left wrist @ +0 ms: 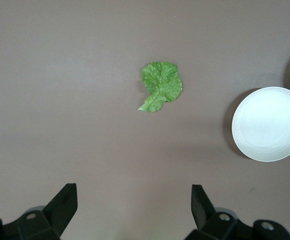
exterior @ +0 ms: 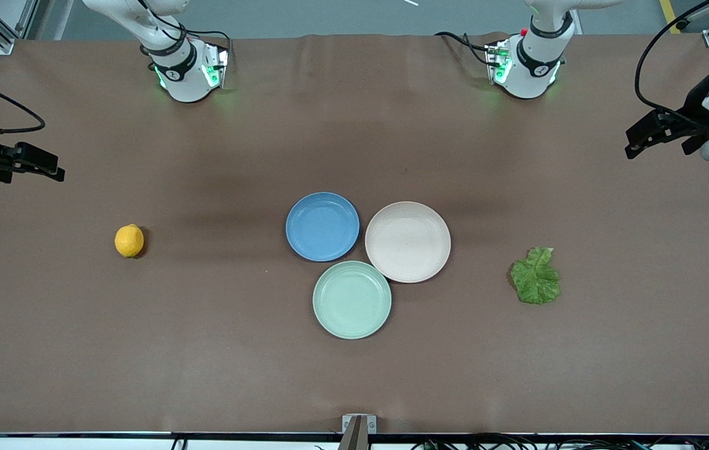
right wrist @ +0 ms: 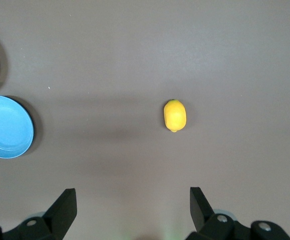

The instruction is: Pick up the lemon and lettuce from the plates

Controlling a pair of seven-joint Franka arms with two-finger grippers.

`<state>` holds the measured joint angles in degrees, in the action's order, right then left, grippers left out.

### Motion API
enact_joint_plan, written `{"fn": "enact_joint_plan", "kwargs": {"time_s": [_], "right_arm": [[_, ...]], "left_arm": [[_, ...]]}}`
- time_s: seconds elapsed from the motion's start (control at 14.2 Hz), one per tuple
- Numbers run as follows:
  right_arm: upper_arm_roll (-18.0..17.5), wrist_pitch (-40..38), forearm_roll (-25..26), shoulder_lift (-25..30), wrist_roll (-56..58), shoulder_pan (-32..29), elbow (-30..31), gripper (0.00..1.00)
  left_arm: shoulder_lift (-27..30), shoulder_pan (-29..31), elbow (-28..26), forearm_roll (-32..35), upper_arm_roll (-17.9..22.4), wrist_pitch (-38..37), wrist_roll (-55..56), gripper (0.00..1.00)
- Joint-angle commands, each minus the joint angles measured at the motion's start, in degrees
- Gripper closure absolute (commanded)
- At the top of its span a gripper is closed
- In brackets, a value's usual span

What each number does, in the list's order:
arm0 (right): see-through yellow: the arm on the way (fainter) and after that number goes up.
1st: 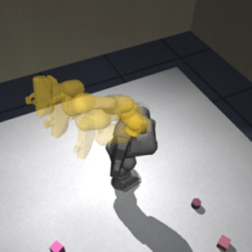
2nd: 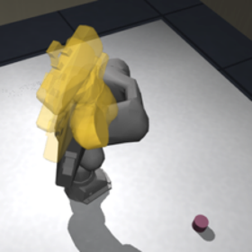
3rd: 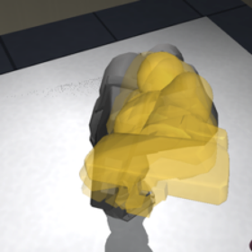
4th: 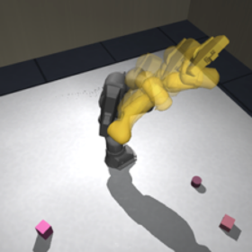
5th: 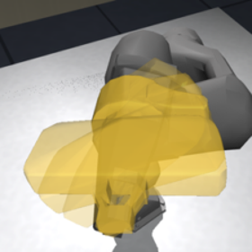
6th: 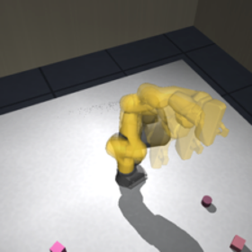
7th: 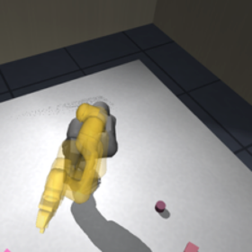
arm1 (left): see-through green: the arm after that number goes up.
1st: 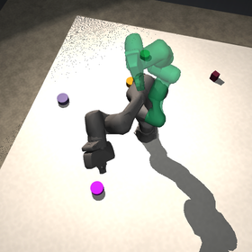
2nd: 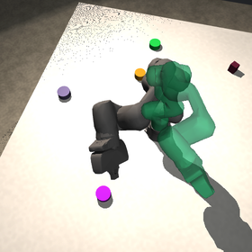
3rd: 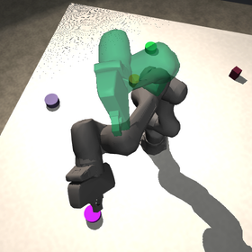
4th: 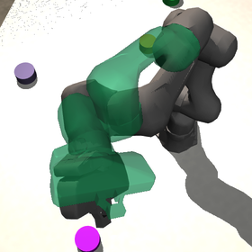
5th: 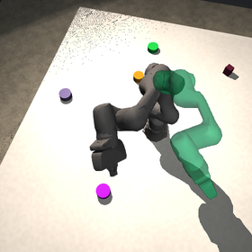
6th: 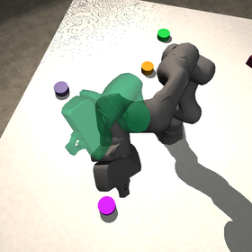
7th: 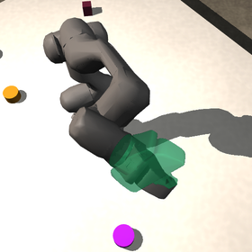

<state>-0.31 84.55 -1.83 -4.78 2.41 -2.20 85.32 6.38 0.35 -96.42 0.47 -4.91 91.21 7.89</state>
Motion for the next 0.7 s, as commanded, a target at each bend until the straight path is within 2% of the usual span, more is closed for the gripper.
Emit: {"fn": "enact_joint_plan", "kwargs": {"time_s": [0.0,0.21,0.42,0.63], "right_arm": [[-1.4,1.3,1.2,1.4,-1.0,-0.6,1.6,0.01],[-1.3,1.7,1.2,2.4,-1.0,-0.7,3.1,0.01],[-1.2,3.3,1.2,5.8,-1.0,-1.0,7.1,0.01],[-1.3,2.8,1.2,8.1,-1.0,-1.0,7.4,0.00]], "left_arm": [[1.4,0.4,-0.9,-0.7,-0.3,0.8,-0.5,0.00],[0.2,0.4,0.9,-0.5,-0.3,0.5,-0.3,0.00],[-0.4,0.1,1.6,0.0,-0.4,-0.4,-0.5,0.00],[-0.3,0.0,1.6,0.0,-0.4,-1.0,-2.0,0.00]]}}
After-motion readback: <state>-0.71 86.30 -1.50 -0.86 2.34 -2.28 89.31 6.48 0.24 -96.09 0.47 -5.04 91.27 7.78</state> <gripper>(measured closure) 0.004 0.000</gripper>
